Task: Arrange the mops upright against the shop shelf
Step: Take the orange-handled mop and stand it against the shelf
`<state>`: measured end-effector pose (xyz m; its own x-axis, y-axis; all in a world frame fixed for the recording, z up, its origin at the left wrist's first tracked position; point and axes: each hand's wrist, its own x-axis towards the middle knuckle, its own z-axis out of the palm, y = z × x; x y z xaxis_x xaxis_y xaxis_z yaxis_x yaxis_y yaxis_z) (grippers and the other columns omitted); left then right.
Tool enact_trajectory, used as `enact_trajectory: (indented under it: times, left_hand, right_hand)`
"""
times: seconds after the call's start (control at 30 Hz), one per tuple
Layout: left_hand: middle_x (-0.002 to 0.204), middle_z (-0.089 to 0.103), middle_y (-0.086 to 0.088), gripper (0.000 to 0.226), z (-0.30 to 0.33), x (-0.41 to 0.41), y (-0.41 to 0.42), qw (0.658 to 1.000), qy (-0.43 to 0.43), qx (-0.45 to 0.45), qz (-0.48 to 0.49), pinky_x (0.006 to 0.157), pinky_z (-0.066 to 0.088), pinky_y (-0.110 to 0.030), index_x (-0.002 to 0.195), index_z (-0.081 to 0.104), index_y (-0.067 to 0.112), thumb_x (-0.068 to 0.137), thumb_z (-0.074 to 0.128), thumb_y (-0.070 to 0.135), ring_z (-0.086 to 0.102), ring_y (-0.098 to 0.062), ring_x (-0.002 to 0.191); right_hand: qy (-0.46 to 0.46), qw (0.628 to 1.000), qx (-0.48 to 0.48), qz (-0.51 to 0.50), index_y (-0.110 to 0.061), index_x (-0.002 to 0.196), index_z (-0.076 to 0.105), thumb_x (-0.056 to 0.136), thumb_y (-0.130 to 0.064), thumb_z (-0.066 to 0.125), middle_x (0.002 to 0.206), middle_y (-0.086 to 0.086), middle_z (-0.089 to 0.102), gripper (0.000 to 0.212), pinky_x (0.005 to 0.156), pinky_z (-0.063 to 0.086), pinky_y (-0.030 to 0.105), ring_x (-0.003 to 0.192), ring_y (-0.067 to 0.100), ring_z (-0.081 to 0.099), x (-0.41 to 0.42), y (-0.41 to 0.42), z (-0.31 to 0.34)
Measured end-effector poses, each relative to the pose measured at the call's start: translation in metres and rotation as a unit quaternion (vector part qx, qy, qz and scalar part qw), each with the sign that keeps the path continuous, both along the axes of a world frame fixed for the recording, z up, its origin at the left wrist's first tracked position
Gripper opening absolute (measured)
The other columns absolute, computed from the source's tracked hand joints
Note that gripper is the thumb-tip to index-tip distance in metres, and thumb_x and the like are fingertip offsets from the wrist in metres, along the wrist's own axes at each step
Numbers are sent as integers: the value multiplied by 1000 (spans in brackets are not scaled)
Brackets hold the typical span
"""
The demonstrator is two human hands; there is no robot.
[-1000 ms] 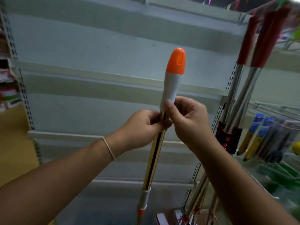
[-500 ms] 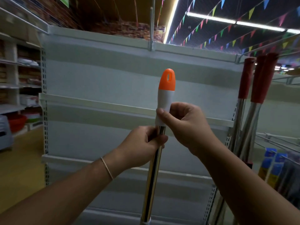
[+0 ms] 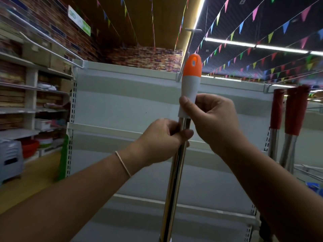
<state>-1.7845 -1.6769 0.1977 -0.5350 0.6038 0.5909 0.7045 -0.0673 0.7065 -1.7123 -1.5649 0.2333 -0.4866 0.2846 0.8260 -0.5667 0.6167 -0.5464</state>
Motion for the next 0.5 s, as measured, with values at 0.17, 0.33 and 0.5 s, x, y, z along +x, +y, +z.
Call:
enact_trajectory:
  times: [0.17,0.33,0.5]
  left_hand:
    - [87,71,-6,19,23,1,-6,1000,9,4,-2,80,56,-31,101,65,11,93,59,27,70,-16,83]
    - [85,70,-5,13,29,-1,-2,1000,15,14,18,84,55,-34,94,62,16,95,57,28,69,-17,83]
    - [85,69,-6,20,35,-9,6,999,2,19,43,83,54,-36,97,63,10,96,56,29,68,-20,84]
  right_hand:
    - [-5,999,19,-27,0,88,73,90,-28,70,86,26,72,28,63,60,46,70,32,71,1,-4,22]
    - [-42,998,11,-40,-2,90,73,93,-29,66,85,20,73,28,53,51,27,59,13,63,-2,-6,34]
    - [-64,997,-6,-47,-4,96,72,94,-31,63,87,13,73,28,48,50,16,65,14,67,-16,-4,41]
